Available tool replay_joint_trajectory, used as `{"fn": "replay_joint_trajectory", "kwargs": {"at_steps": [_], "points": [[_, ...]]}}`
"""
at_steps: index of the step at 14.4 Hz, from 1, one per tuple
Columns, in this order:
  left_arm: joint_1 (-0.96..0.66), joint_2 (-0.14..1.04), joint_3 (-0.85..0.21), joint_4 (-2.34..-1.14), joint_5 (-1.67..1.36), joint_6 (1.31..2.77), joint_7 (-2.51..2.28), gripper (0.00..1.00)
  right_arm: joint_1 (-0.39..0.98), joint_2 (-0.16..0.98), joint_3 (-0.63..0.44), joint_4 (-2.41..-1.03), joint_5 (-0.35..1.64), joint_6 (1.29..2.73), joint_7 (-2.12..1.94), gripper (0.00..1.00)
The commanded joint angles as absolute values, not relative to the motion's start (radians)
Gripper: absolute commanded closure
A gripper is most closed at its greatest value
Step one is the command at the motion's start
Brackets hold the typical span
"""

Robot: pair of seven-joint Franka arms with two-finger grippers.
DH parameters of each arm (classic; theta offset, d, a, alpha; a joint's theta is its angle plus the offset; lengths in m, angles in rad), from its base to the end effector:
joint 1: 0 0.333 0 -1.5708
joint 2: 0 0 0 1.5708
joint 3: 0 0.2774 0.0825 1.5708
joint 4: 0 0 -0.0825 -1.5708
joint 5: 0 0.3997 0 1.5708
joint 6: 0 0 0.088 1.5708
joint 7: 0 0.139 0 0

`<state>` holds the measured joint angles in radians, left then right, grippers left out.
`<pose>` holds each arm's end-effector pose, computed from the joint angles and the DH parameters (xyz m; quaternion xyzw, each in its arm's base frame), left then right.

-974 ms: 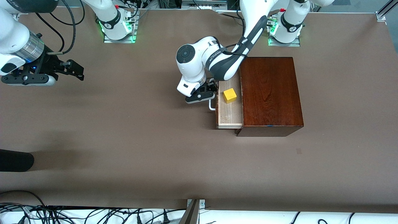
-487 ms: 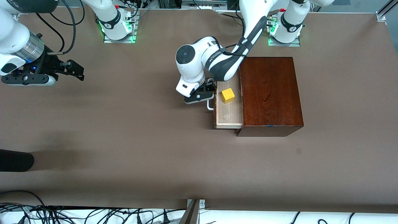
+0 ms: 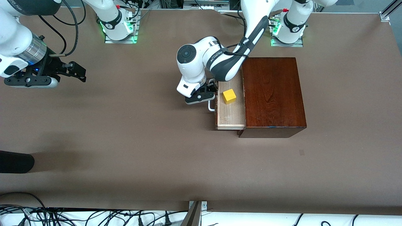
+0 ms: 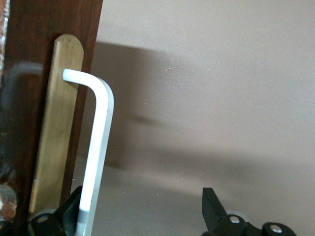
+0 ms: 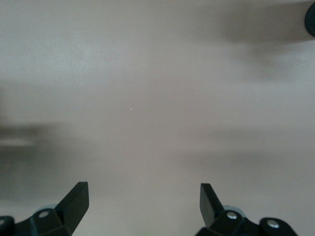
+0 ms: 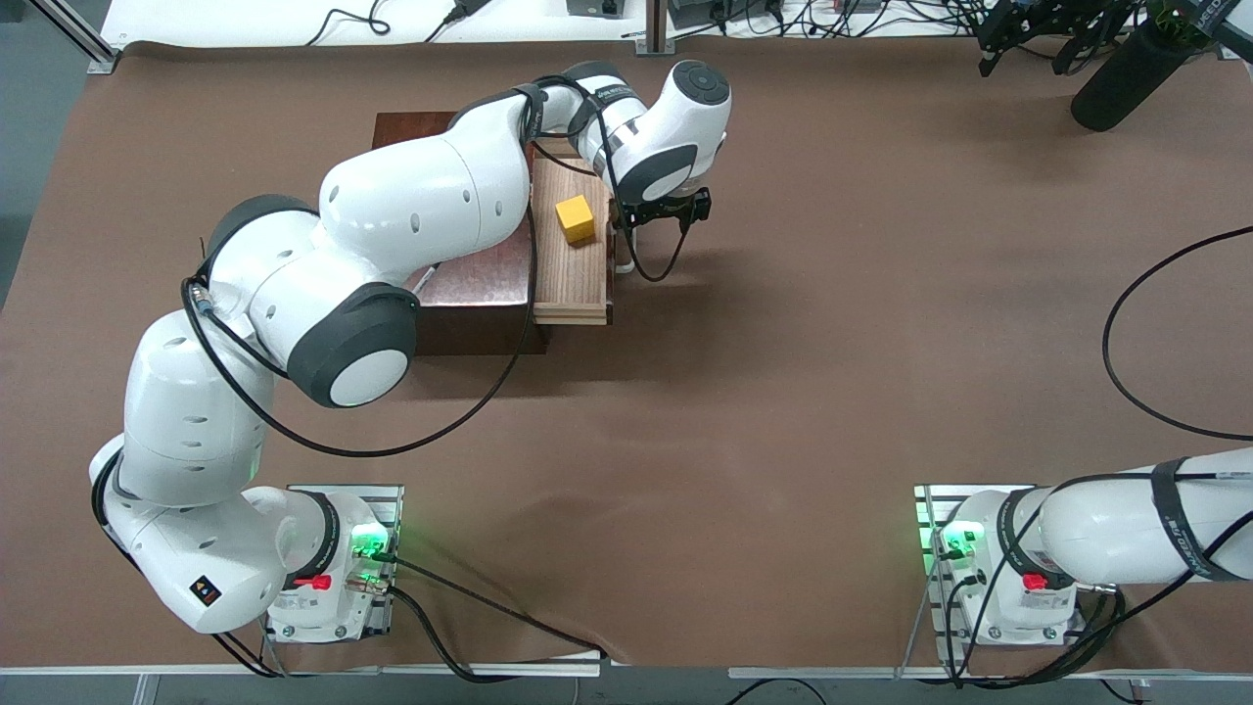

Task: Open drawer, take yellow block, close drawer
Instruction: 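Pull the drawer handle outward from the box with the left gripper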

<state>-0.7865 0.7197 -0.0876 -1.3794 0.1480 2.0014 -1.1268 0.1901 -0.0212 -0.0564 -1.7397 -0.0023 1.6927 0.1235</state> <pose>0.4696 -0.5278 0.2117 -0.9931 -0.1013 -0.0052 0.0593 0.5635 0.0753 0.4936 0.9999 0.0053 -0.0127 0.0022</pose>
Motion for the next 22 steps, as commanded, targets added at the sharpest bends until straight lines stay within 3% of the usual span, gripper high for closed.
{"fn": "replay_joint_trajectory", "kwargs": {"at_steps": [1, 10, 16, 22], "points": [[-0.834, 0.799, -0.13, -1.299, 0.02, 2.138, -1.192, 0.0, 0.195, -0.037, -0.055, -1.758, 0.003, 1.707, 0.141, 0.0], [-0.835, 0.792, -0.13, -1.321, 0.038, 2.164, -1.18, 0.0, 0.195, -0.037, -0.055, -1.758, 0.002, 1.707, 0.141, 0.0], [-0.822, 0.727, -0.127, -1.332, 0.051, 1.973, -1.18, 0.0, 0.195, -0.04, -0.054, -1.759, 0.003, 1.707, 0.141, 0.0], [-0.822, 0.684, -0.133, -1.328, 0.041, 1.889, -1.186, 0.0, 0.195, -0.041, -0.054, -1.759, 0.003, 1.707, 0.141, 0.0]]}}
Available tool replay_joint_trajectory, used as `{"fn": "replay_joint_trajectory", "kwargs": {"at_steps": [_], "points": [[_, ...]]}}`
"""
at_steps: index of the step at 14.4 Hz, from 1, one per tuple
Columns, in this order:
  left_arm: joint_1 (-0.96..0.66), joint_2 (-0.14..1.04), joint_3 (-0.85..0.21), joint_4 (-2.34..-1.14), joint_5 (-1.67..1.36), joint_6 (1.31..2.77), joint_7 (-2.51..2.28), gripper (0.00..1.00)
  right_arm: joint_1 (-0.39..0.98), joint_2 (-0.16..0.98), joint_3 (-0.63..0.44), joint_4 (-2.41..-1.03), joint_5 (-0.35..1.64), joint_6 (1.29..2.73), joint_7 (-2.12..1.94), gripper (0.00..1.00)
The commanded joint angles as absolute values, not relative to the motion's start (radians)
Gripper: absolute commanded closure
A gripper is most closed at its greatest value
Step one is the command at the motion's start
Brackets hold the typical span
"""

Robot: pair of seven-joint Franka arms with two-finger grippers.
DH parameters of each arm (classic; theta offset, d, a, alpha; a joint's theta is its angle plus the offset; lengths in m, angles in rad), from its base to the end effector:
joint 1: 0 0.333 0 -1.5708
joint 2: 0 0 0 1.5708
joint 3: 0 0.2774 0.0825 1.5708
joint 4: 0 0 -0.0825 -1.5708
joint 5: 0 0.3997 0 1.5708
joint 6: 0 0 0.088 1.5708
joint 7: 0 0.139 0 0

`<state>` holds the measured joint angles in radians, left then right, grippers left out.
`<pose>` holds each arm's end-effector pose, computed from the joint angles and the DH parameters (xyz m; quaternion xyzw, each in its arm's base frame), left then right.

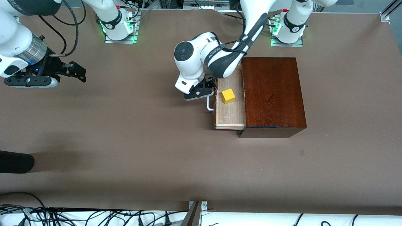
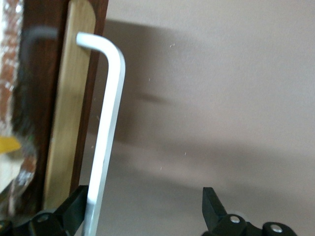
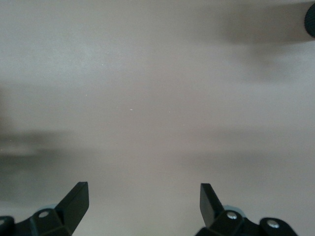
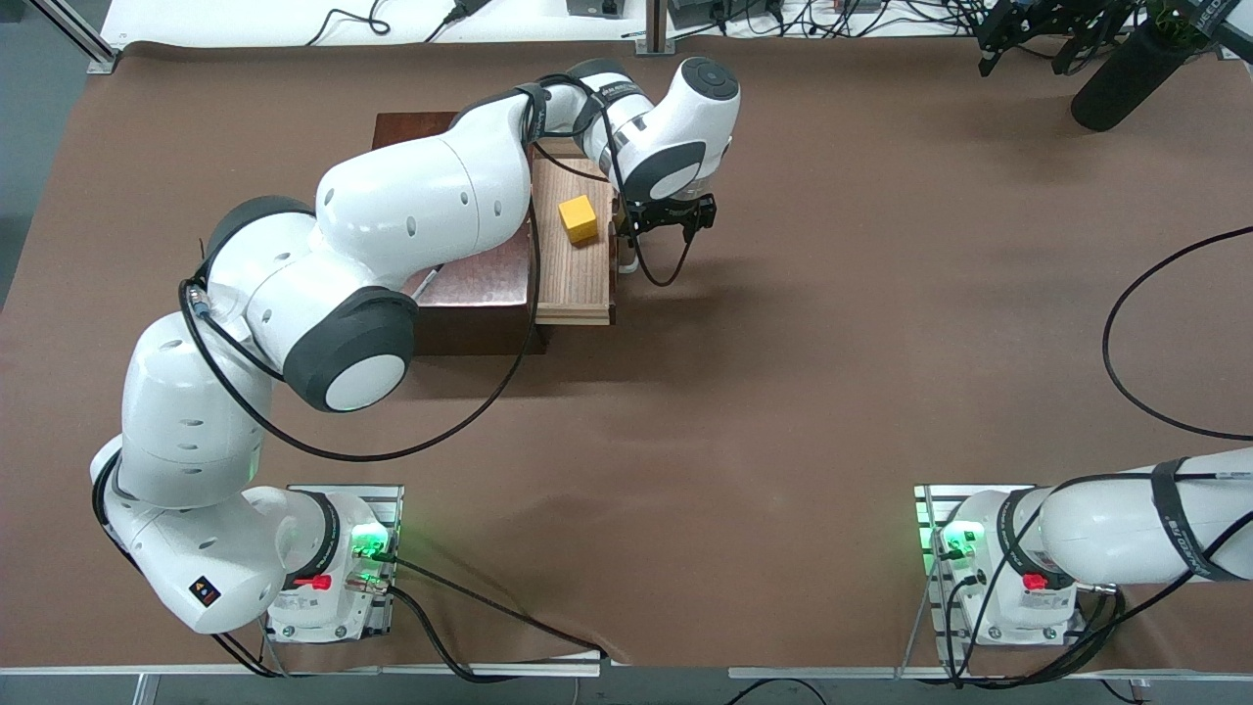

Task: Open drawer, take yellow block, close drawer
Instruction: 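Release the handle and raise the left gripper away from the drawer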

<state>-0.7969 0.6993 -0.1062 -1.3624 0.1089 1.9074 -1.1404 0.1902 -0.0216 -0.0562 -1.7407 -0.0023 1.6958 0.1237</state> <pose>0.4495 -0.5357 0.2276 -0.9914 -0.1061 0.0264 0.0717 0.5637 0.0755 0.4936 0.9999 0.0053 -0.0115 0.0020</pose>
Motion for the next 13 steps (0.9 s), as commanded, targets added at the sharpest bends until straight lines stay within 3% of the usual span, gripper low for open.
{"fn": "replay_joint_trajectory", "kwargs": {"at_steps": [1, 8, 13], "points": [[-0.822, 0.674, -0.133, -1.327, 0.04, 1.872, -1.186, 0.0, 0.195, -0.043, -0.054, -1.759, 0.003, 1.707, 0.141, 0.0], [-0.694, 0.503, -0.212, -1.333, 0.023, 1.698, -1.177, 0.0, 0.195, -0.046, -0.045, -1.758, 0.003, 1.707, 0.152, 0.0], [-0.421, 0.338, -0.322, -1.406, 0.023, 1.571, -0.992, 0.0, 0.195, -0.046, -0.002, -1.75, 0.003, 1.706, 0.227, 0.0]]}}
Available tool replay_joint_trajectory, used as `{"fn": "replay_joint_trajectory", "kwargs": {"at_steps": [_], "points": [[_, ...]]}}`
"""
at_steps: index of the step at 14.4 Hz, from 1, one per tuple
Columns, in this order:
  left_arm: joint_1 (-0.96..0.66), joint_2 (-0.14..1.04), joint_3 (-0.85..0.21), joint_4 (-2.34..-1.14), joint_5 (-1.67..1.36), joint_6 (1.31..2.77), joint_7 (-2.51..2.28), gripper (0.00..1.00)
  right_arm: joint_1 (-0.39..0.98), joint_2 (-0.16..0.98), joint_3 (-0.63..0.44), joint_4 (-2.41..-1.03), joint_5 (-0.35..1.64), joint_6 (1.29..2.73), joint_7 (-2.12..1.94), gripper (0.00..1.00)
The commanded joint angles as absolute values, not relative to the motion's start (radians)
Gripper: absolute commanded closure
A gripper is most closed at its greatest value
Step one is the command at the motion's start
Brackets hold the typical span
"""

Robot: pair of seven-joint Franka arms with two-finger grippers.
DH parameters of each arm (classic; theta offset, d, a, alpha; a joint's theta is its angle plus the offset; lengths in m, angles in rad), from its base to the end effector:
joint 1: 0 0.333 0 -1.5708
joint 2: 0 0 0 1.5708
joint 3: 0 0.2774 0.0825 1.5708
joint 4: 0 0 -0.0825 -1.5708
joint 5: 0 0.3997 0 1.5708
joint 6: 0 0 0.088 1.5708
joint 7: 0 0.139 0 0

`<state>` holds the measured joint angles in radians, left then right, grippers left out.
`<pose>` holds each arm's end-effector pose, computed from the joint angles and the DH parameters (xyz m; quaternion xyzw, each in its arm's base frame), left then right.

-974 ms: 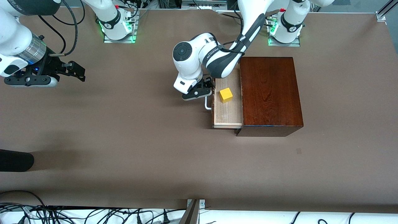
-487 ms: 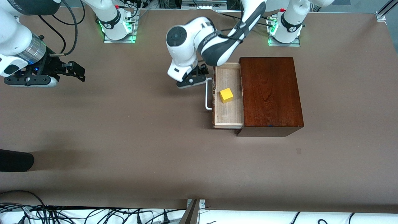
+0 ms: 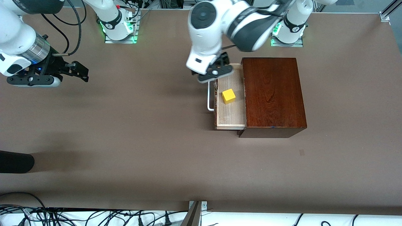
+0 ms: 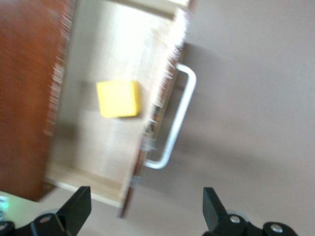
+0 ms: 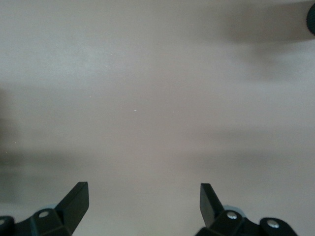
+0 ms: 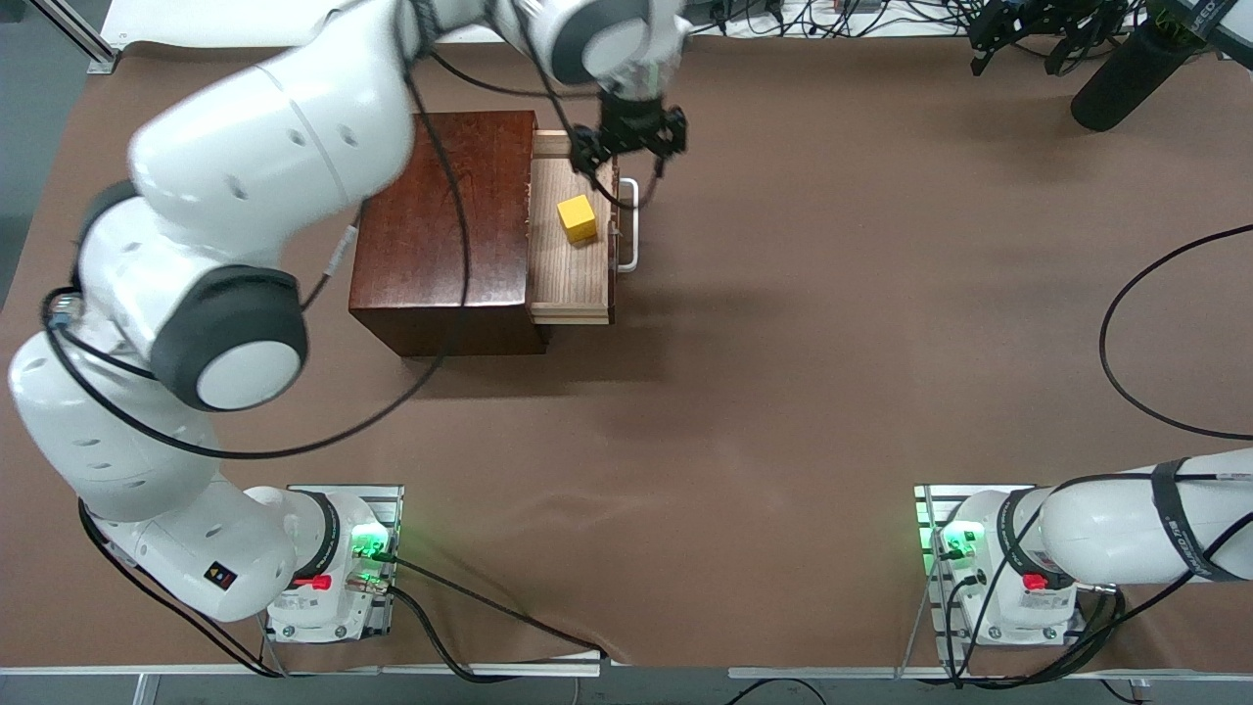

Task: Open drawer, take yellow block, close drawer
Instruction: 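Release the handle and raise the left gripper away from the drawer, then move the right gripper over the yellow cube in the drawer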

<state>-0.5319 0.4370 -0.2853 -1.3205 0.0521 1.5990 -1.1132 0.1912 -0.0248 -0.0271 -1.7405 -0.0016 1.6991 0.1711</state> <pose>0.4786 -0.4606 0.4143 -0.9851 -0.1528 0.0686 0.0384 0.5611 0.0926 0.4958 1.0000 -0.0034 -0.0081 0.0018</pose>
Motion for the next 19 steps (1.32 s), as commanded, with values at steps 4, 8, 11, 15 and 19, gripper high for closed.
{"fn": "replay_joint_trajectory", "kwargs": {"at_steps": [4, 8, 11, 15, 19], "points": [[-0.264, 0.21, -0.322, -1.456, 0.012, 1.482, -0.755, 0.0, 0.195, -0.045, 0.086, -1.743, 0.011, 1.709, 0.407, 0.0], [-0.173, 0.094, -0.305, -1.522, 0.009, 1.421, -0.583, 0.0, 0.195, -0.038, 0.221, -1.718, 0.011, 1.733, 0.696, 0.0], [-0.156, 0.017, -0.224, -1.589, 0.009, 1.42, -0.448, 0.0, 0.224, -0.029, 0.305, -1.707, 0.017, 1.791, 0.952, 0.0], [-0.158, -0.092, -0.054, -1.681, 0.009, 1.419, -0.217, 0.0, 0.297, 0.044, 0.377, -1.672, 0.006, 1.871, 1.243, 0.0], [-0.158, -0.132, 0.101, -1.721, 0.009, 1.42, -0.028, 0.0, 0.423, 0.194, 0.379, -1.498, -0.018, 1.871, 1.515, 0.0]]}}
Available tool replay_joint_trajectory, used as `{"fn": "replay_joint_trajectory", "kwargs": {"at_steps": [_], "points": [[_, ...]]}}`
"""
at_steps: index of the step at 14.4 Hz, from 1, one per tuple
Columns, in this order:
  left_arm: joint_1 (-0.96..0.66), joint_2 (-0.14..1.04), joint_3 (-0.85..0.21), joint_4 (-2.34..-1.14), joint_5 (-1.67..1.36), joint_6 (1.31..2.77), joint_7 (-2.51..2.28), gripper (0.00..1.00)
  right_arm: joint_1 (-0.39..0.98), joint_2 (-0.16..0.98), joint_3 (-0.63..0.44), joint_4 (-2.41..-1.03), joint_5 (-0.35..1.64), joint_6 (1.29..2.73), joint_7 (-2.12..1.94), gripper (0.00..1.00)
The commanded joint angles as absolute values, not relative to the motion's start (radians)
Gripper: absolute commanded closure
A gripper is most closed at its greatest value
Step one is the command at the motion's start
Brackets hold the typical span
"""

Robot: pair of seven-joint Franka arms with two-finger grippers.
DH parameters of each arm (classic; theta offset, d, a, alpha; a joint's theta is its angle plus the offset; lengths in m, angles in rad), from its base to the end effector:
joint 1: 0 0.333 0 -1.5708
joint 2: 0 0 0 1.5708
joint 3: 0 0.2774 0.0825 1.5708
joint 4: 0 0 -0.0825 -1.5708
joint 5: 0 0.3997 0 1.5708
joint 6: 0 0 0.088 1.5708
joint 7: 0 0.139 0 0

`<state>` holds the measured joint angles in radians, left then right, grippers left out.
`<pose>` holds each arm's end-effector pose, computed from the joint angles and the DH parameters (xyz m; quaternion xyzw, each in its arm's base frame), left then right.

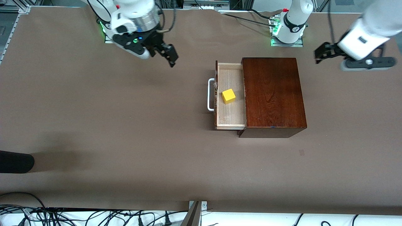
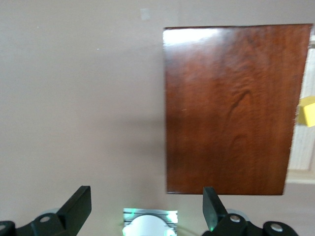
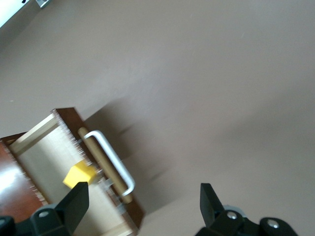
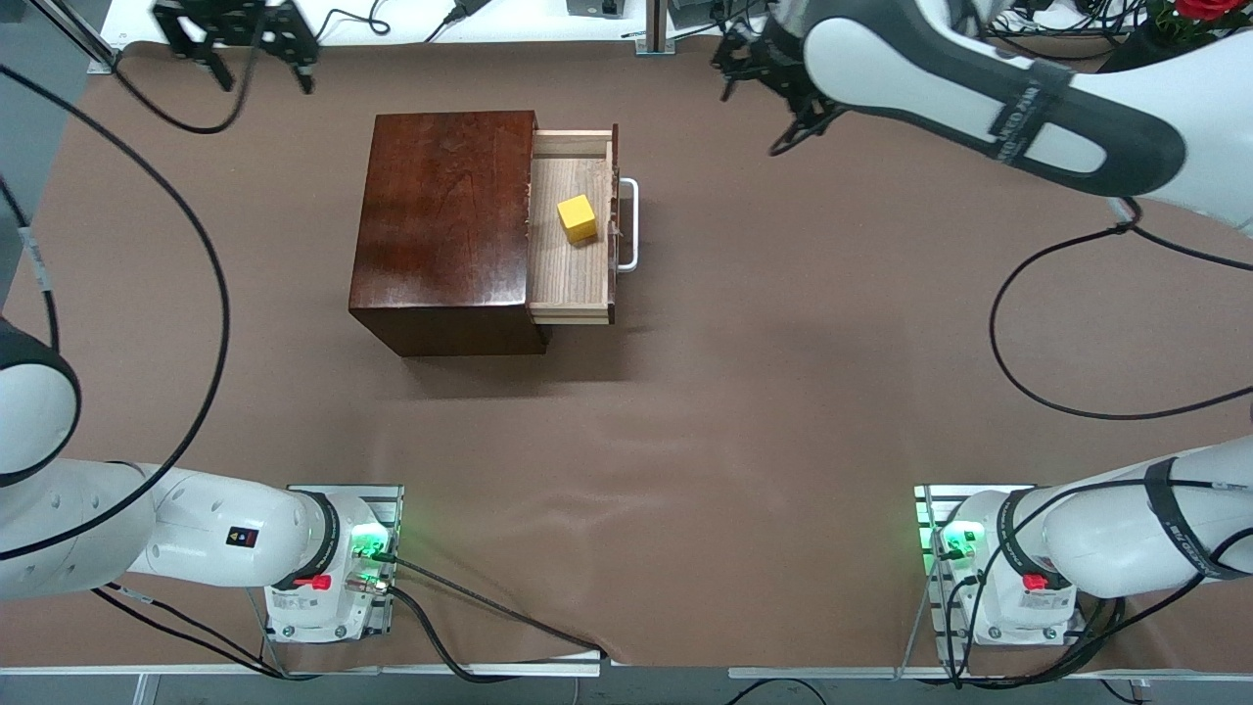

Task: Open drawer, take yellow block, close drawer
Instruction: 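Move the right gripper over the yellow cube in the drawer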

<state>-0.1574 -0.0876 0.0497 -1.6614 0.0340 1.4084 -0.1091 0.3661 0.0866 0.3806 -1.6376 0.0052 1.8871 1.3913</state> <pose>0.5194 -0.0501 0.5463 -0.9965 -0.0018 0.0806 0.0236 0.4605 0.4183 0.5036 -0.9441 0.3180 -0.0244 0.0829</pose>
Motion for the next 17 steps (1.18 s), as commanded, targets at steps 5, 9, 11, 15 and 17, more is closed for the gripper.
{"fn": "replay_joint_trajectory", "kwargs": {"at_steps": [5, 9, 11, 15, 17], "points": [[-0.152, -0.187, 0.164, -1.817, 0.02, 1.482, 0.041, 0.0, 0.587, 0.421, 0.376, -1.28, -0.145, 1.852, 1.891, 0.0], [-0.152, -0.193, 0.164, -1.821, 0.021, 1.471, 0.041, 0.0, 0.643, 0.554, 0.373, -1.151, -0.15, 1.813, 2.026, 0.0], [-0.149, -0.192, 0.161, -1.816, 0.018, 1.47, 0.029, 0.0, 0.653, 0.577, 0.373, -1.138, -0.149, 1.807, 2.077, 0.0], [-0.149, -0.187, 0.156, -1.807, 0.02, 1.476, 0.025, 0.0, 0.686, 0.603, 0.373, -1.126, -0.149, 1.798, 2.134, 0.0], [-0.149, -0.18, 0.158, -1.807, 0.02, 1.477, 0.025, 0.0, 0.689, 0.615, 0.377, -1.124, -0.144, 1.812, 2.172, 0.0]]}}
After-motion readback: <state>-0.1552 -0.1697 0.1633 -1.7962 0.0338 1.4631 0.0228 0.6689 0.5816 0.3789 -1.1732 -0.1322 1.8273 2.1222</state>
